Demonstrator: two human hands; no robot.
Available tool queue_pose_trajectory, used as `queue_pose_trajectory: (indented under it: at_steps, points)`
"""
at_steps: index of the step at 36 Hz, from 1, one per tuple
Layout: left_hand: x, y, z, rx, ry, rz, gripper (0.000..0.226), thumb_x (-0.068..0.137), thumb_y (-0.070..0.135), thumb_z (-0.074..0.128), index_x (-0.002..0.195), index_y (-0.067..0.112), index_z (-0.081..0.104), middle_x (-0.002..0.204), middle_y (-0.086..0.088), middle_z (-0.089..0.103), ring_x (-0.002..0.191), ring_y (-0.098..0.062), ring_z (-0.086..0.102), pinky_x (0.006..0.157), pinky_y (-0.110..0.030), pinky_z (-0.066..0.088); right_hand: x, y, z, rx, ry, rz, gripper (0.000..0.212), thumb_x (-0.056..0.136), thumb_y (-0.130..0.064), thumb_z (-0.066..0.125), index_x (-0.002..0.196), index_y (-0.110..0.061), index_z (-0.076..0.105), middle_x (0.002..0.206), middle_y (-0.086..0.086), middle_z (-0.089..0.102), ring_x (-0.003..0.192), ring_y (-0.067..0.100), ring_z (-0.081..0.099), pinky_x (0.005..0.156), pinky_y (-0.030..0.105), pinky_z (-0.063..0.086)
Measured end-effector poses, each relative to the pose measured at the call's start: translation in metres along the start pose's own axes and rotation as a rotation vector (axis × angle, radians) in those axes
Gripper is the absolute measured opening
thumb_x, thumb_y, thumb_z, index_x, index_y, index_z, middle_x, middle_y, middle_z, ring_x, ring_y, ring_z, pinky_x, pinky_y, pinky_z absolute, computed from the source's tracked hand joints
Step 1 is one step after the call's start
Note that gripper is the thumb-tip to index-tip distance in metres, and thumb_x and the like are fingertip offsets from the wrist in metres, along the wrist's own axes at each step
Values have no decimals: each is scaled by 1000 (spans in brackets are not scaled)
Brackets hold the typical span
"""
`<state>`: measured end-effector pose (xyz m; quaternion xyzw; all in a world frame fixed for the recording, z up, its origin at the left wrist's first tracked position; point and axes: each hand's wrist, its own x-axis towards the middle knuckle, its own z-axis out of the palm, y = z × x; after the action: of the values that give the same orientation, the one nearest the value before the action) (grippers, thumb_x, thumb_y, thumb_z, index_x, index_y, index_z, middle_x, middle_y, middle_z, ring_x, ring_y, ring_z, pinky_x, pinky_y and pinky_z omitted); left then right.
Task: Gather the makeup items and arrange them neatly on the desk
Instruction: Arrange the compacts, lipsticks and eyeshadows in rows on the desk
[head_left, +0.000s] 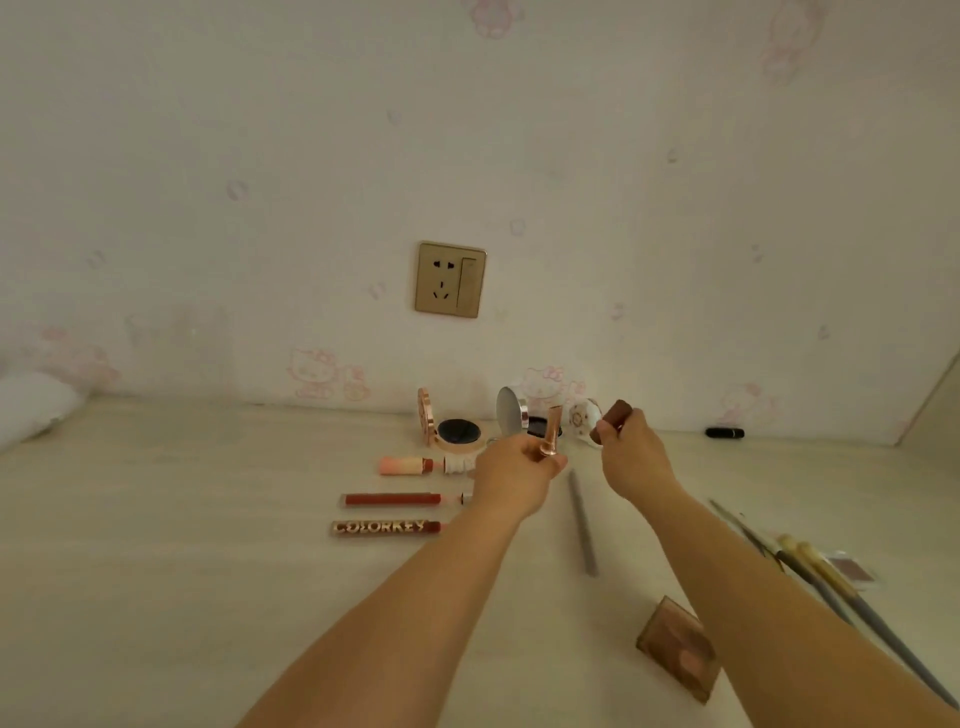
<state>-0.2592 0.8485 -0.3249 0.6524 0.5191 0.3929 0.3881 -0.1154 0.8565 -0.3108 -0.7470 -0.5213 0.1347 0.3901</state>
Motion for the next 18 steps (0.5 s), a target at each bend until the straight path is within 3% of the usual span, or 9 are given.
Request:
queue_pose_trajectory:
  at_steps: [5, 13, 18]
  points:
    - [36, -6, 24, 143, 18, 37, 12, 87, 33, 62, 89, 21, 62, 83, 2, 63, 76, -15, 55, 60, -24, 38, 34, 22, 13, -288, -26, 31, 30, 98, -30, 41, 110, -2, 44, 108, 19, 60, 97, 35, 57, 71, 35, 38]
    - [56, -25, 55, 268, 42, 33, 16, 89, 34, 58, 99, 22, 62, 97, 0, 66, 83, -18, 57, 66, -29, 40, 53, 47, 34, -300, -30, 93, 30, 97, -31, 43, 115, -8, 47, 111, 12, 62, 98, 30, 59, 78, 39, 47]
    - [67, -25, 61, 328, 55, 35, 25, 90, 33, 57, 109, 17, 62, 104, -5, 65, 97, -24, 60, 79, -36, 49, 59, 52, 38, -290, -27, 84, 31, 97, -31, 45, 115, -6, 47, 111, 15, 61, 97, 32, 58, 73, 36, 42]
